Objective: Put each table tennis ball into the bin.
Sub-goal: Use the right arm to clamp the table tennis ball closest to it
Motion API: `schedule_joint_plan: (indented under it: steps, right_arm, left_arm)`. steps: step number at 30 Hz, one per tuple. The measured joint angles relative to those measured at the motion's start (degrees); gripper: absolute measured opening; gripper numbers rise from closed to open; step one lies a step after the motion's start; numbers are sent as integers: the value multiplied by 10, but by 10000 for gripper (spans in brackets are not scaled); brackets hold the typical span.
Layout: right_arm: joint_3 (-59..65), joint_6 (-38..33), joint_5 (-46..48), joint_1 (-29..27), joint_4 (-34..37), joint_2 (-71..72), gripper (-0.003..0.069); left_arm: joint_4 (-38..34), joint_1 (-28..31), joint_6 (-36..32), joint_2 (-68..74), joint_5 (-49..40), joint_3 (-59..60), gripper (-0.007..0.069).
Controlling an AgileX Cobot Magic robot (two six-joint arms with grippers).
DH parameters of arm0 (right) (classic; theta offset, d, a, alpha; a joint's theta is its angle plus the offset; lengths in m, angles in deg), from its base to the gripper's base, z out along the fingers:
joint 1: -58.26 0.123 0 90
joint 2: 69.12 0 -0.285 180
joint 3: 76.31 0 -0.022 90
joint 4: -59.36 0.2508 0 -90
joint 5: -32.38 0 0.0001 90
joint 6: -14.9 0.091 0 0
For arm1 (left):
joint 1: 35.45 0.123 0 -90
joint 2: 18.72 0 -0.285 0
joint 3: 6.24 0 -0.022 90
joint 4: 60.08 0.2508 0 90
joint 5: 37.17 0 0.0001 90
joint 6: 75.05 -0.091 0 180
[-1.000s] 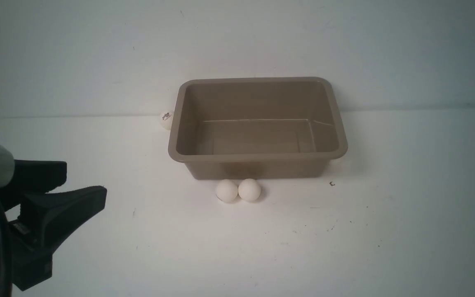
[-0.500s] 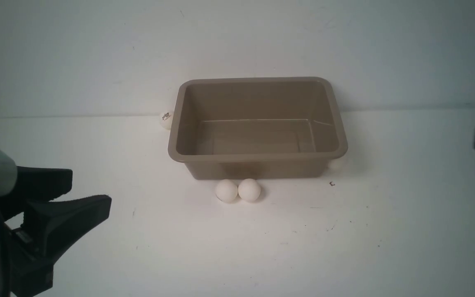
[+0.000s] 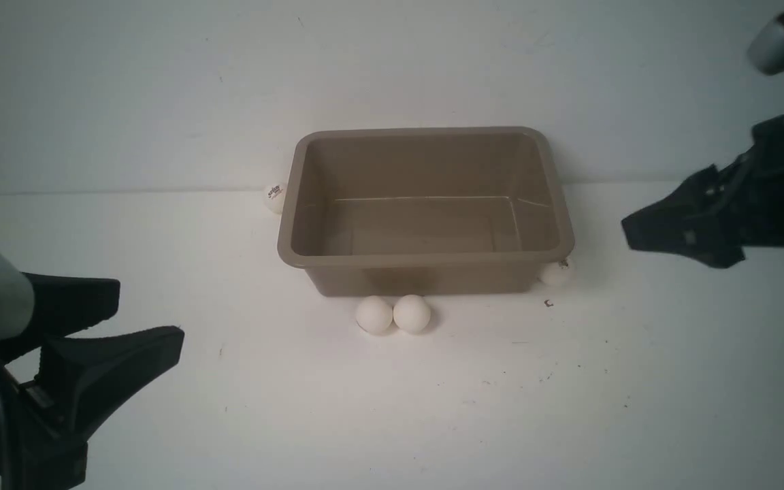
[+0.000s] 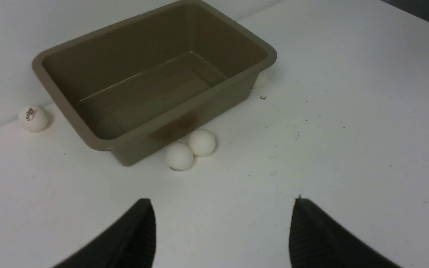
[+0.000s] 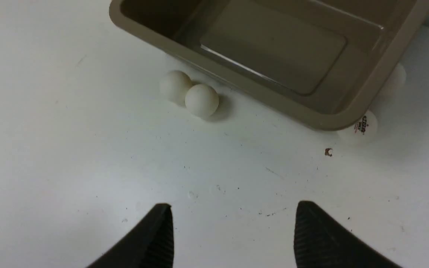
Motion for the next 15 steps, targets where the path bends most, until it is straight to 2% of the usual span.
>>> schedule_joint_plan:
  steps: [4,9,13,15]
  right_arm:
    - [-2,-27,2,0,0,-29,399]
    - [-2,-58,-12,-3,2,-54,399]
    - [-2,-83,-21,-31,20,-76,399]
    - [-2,-118,-27,-57,51,-87,399]
  left_arm:
    - [25,0,-1,0,0,0,436]
    - [18,0,-1,0,0,0,436]
    - [-1,0,-1,0,10,0,436]
    - [-11,0,-1,0,16,0,436]
